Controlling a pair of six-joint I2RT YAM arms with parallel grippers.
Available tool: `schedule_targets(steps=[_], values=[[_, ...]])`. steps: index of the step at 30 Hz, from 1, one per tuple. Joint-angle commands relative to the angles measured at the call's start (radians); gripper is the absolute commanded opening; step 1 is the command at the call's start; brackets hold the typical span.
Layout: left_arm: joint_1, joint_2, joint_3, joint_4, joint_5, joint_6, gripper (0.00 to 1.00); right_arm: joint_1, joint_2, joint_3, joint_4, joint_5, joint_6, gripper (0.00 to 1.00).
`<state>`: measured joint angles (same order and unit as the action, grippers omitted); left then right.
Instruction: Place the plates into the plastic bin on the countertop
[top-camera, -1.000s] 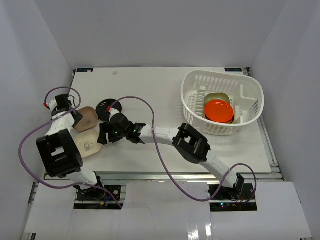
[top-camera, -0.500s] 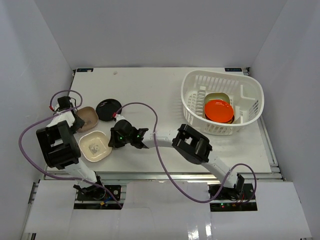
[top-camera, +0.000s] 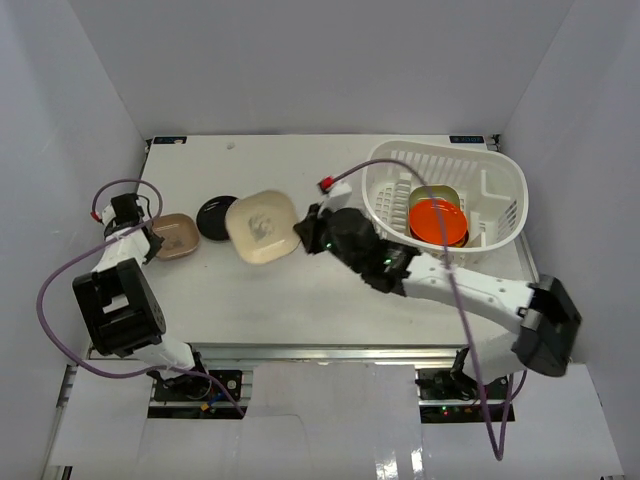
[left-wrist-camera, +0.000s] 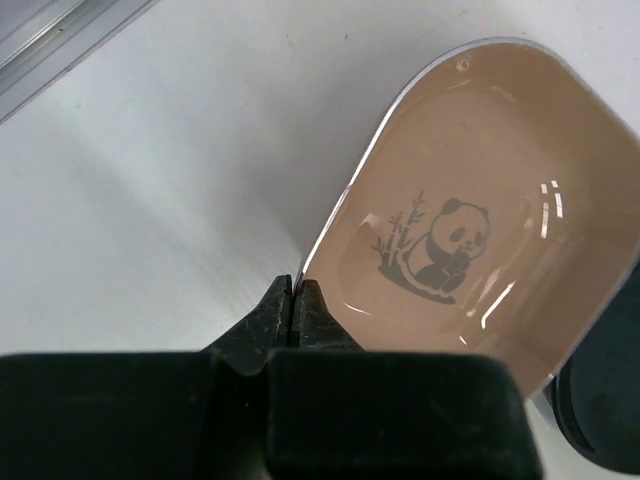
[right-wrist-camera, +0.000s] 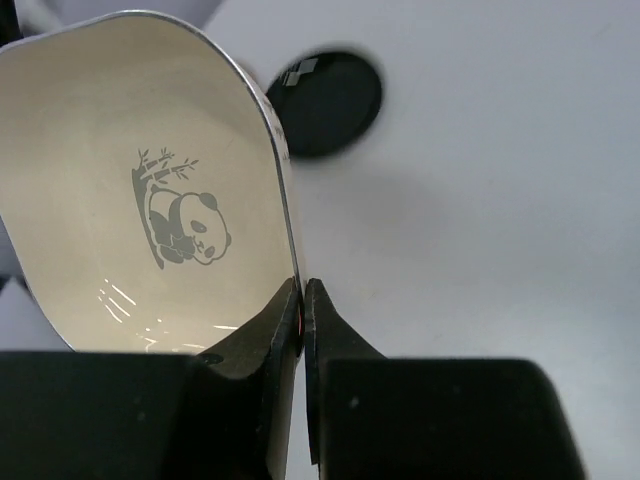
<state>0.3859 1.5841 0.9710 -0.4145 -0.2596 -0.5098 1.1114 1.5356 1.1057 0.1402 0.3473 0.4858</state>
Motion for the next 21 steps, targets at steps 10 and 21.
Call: schedule_targets(steps=[10,21], values=[[-0.039,-0.493,-0.051,-0.07,0.132,-0.131,0.0,-0.715,-0.5,-0.111,-0.263,0.145,-0.194,0.08],[-0.593,-0.61,0.066,0.077,0.231,-0.26,0.0,-1.016,-0.519,-0.308,-0.287,0.012,-0.15,0.35]])
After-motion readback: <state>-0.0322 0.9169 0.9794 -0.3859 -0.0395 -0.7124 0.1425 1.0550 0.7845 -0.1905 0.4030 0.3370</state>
